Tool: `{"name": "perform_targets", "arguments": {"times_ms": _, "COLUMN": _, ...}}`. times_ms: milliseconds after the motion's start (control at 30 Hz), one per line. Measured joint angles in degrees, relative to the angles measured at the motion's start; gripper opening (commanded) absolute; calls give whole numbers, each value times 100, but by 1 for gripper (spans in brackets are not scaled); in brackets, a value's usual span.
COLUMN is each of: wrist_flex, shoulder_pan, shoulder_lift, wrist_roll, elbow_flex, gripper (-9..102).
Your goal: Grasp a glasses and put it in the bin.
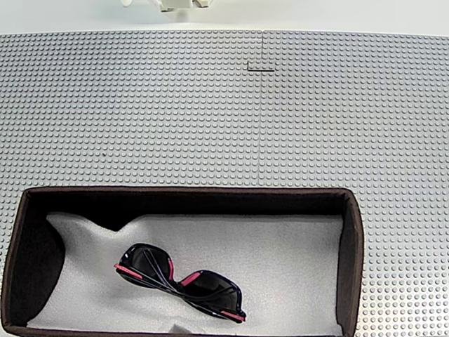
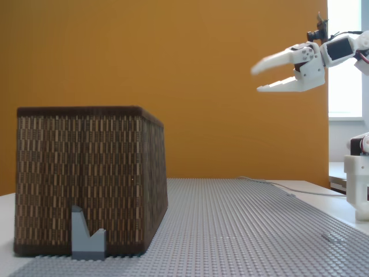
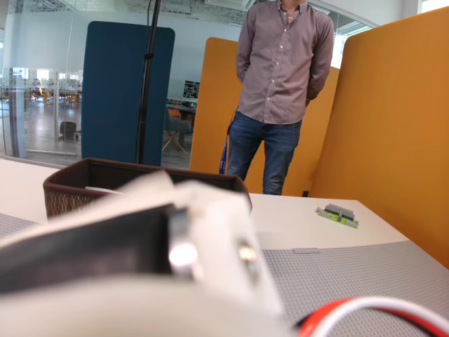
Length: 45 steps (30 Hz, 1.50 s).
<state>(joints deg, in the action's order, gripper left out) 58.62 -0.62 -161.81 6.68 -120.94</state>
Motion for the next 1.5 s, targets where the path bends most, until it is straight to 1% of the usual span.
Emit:
{"name": "perform_targets", "arguments": {"times_ms": 33, "wrist_flex": 0, "shoulder_pan": 0, "shoulder_lift": 0, "wrist_roll": -26, "elbow_flex": 0, "gripper": 20}}
{"name": "perform_targets", "arguments": {"times_ms": 67, "wrist_flex": -9, "shoulder_pan": 0, "shoulder_lift": 0, "wrist_roll": -26, "elbow_flex": 0, "gripper": 26}}
{"name": "perform_targets", "arguments": {"times_ms": 200, "wrist_flex": -70, "shoulder_pan": 0, "shoulder_lift": 0, "wrist_roll": -18, "elbow_flex": 0, "gripper": 31}}
{"name": "perform_targets", "arguments": {"times_ms": 233, "wrist_flex": -70, "shoulder_pan": 0, "shoulder_lift": 0, "wrist_roll": -44, "elbow_flex": 0, "gripper": 31}}
{"name": "perform_targets", "arguments": {"times_ms": 267, "wrist_flex": -70, "shoulder_pan": 0, "shoulder_lift": 0, "wrist_roll": -44, "elbow_flex": 0, "gripper": 25}}
{"name": "perform_targets", "arguments": {"times_ms": 300, "wrist_flex": -70, "shoulder_pan": 0, "shoulder_lift": 0, "wrist_roll": -26, "elbow_flex": 0, "gripper": 12}}
{"name": "perform_targets", "arguments": {"times_ms": 333, "wrist_flex": -70, "shoulder_pan": 0, "shoulder_lift": 0, "wrist_roll": 0, "elbow_flex": 0, "gripper": 2}}
{"name": "perform_targets", "arguments": {"times_ms": 367, "wrist_flex": -132, "shoulder_pan": 0, "shoulder_lift": 0, "wrist_roll": 44, "elbow_flex": 0, "gripper": 0}}
{"name": "perform_targets", "arguments": {"times_ms": 467, "wrist_flex": -176, "shoulder_pan": 0, "shoulder_lift": 0, "wrist_roll": 44, "elbow_flex": 0, "gripper": 0}}
{"name": "perform_targets", "arguments": {"times_ms": 500, "wrist_flex": -176, "shoulder_pan": 0, "shoulder_lift": 0, "wrist_roll": 44, "elbow_flex": 0, "gripper": 6}}
{"name": "perform_targets", "arguments": {"times_ms": 600, "wrist_flex": -176, "shoulder_pan": -44, "shoulder_lift": 0, "wrist_roll": -9, "elbow_flex": 0, "gripper": 31}}
{"name": "perform_targets", "arguments": {"times_ms": 633, "wrist_flex": -176, "shoulder_pan": -88, "shoulder_lift": 0, "wrist_roll": -26, "elbow_flex": 0, "gripper": 33}}
{"name": "perform_targets", "arguments": {"times_ms": 733, "wrist_flex": -176, "shoulder_pan": -105, "shoulder_lift": 0, "wrist_roll": 0, "elbow_flex": 0, "gripper": 33}}
{"name": "perform_targets", "arguments": {"times_ms": 767, "wrist_flex": -176, "shoulder_pan": -79, "shoulder_lift": 0, "wrist_roll": 0, "elbow_flex": 0, "gripper": 30}}
{"name": "perform_targets", "arguments": {"times_ms": 800, "wrist_flex": -185, "shoulder_pan": -79, "shoulder_lift": 0, "wrist_roll": 9, "elbow_flex": 0, "gripper": 21}}
{"name": "perform_targets", "arguments": {"times_ms": 833, "wrist_flex": -193, "shoulder_pan": -79, "shoulder_lift": 0, "wrist_roll": 9, "elbow_flex": 0, "gripper": 3}}
{"name": "perform_targets", "arguments": {"times_ms": 867, "wrist_flex": -193, "shoulder_pan": -88, "shoulder_lift": 0, "wrist_roll": 9, "elbow_flex": 0, "gripper": 0}}
{"name": "perform_targets", "arguments": {"times_ms": 1033, "wrist_flex": -272, "shoulder_pan": -79, "shoulder_lift": -18, "wrist_roll": -141, "elbow_flex": -26, "gripper": 0}}
{"name": "perform_targets", "arguments": {"times_ms": 1500, "wrist_flex": -378, "shoulder_pan": -79, "shoulder_lift": -53, "wrist_roll": -141, "elbow_flex": -105, "gripper": 0}}
